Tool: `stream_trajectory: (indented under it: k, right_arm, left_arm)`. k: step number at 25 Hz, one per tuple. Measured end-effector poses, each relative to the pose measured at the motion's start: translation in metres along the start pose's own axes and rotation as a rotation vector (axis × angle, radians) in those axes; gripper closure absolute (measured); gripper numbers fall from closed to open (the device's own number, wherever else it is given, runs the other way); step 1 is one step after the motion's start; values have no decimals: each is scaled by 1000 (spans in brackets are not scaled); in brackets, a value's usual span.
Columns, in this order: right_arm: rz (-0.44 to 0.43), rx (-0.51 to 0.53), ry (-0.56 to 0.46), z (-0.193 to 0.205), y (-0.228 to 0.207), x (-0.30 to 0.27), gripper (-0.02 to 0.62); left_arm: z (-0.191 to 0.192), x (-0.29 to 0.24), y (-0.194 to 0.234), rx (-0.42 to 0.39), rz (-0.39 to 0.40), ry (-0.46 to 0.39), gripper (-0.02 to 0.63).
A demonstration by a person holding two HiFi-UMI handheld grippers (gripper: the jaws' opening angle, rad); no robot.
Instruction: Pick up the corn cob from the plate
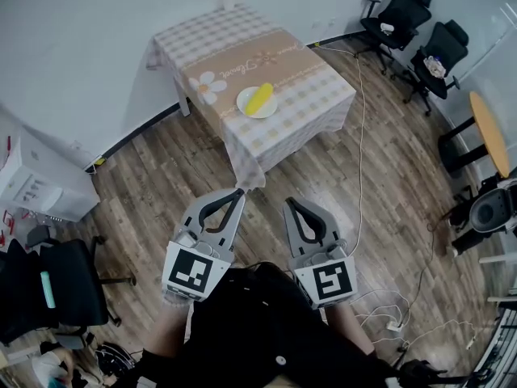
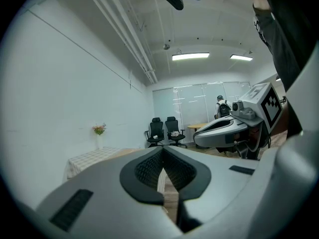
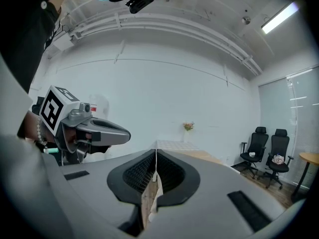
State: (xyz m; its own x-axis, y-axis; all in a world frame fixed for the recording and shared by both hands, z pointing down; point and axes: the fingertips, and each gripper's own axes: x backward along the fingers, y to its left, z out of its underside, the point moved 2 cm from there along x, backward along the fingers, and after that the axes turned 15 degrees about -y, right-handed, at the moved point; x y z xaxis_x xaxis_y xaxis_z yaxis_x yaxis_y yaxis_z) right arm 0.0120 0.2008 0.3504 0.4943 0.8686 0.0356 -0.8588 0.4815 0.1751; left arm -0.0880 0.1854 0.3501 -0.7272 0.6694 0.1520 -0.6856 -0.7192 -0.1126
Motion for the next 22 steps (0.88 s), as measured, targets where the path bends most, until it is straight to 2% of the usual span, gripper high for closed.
stream_trajectory:
  k: [3,6,8,14,19,22]
  right_arm:
    - [0,0,7,0,6,2,552]
    - [41,5,12,-2,5,4,552]
    - [53,6,7,-4,7,4,552]
    - [19,3,8,-2,30,4,552]
    - [52,13,15,-5,40,4,552]
    - [46,17,32,-3,47,8,552]
  left_arm:
    - [-2,4,2,5,0,3,594]
    - [-6,5,2,-8,17,-14,594]
    - [-8,9,3,9,11,-12,594]
    - [-7,23,6,24,11,-8,594]
    - [-5,36,8,7,34,-28,592]
    - [-4,44,9,36,16,-13,594]
